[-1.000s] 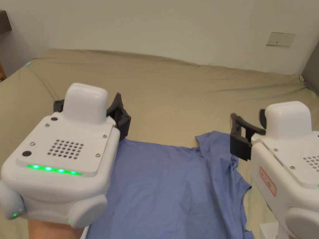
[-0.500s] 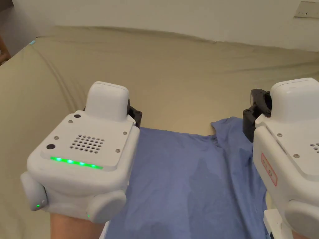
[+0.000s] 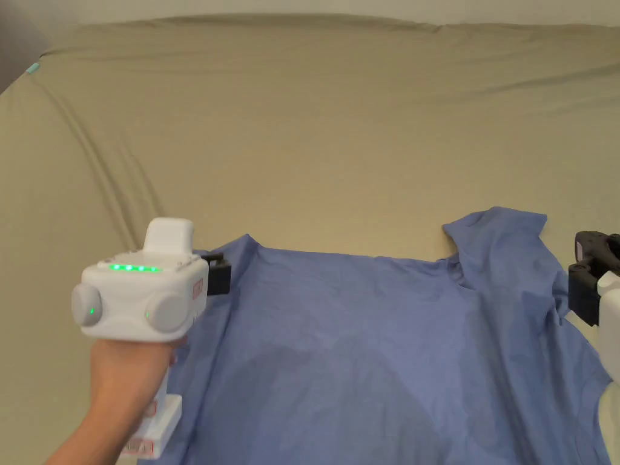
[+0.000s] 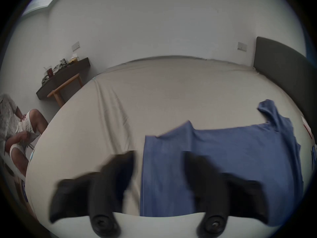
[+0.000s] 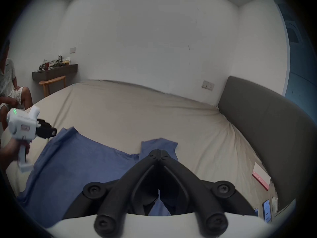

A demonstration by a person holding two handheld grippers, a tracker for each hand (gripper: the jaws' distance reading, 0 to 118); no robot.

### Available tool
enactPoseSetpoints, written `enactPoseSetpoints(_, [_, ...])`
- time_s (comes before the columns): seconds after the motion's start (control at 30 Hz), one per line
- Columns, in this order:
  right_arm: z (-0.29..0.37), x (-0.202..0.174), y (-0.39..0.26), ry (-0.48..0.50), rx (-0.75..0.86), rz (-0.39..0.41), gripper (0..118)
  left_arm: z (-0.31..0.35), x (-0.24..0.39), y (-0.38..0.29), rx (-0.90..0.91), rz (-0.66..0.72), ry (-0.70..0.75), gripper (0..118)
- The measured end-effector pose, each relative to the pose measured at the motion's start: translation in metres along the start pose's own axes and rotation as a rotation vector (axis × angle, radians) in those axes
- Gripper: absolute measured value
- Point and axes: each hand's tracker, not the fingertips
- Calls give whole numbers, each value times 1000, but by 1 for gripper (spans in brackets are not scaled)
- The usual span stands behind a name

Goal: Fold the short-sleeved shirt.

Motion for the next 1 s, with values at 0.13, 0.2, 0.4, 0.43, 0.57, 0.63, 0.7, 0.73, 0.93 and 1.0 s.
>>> enactPoseSetpoints(0.13, [-15,10,-10,-27,-45,12,0,-62,-2,24,-99,-22,49,111])
enactPoseSetpoints(0.2, [-18,14,-15,-30,-64,9,0,-84,-3,24,-145,-23,81,111])
enactPoseSetpoints(0.4, [-21,19,-25,-39,-106,12,0,-71,6,17,-163,-11,4,103])
enactPoseSetpoints(0.43, [-23,19,-25,-35,-111,5,0,-65,8,17,-148,-35,-35,83])
enactPoseSetpoints(0.57, [-30,20,-22,-9,-127,-37,0,-47,36,8,-112,-158,12,0])
enactPoseSetpoints(0.63, [-34,25,-21,-2,-142,-55,0,-35,31,8,-108,-165,-9,0])
enactPoseSetpoints(0.7, [-40,33,-17,1,-161,-63,0,-20,25,8,-52,-168,21,0])
enactPoseSetpoints(0.73, [-44,38,-17,7,-171,-64,0,-8,22,9,-17,-167,33,0])
enactPoseSetpoints(0.93, [-105,63,-24,32,-313,-57,20,78,1,17,123,-198,45,0])
enactPoseSetpoints(1.0, [-136,66,-33,53,-411,-71,83,94,-6,17,138,-187,37,0])
